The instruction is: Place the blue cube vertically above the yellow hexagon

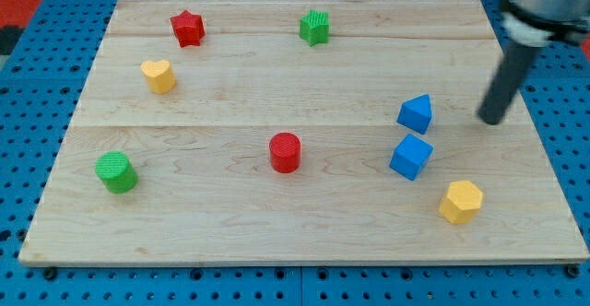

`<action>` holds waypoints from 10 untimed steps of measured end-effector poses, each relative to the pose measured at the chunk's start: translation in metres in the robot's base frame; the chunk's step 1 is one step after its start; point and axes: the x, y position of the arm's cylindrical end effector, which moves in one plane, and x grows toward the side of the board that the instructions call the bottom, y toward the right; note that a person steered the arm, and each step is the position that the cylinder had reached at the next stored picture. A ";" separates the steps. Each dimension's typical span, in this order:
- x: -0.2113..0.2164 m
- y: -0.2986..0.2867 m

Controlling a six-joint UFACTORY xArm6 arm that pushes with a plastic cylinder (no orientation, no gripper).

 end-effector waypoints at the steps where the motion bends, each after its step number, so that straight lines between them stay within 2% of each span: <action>1: -0.005 0.045; 2: -0.055 -0.020; 3: -0.080 -0.154; 4: -0.019 -0.200; 5: 0.033 -0.188; 6: 0.039 -0.197; 7: 0.044 -0.181; 10: 0.043 -0.104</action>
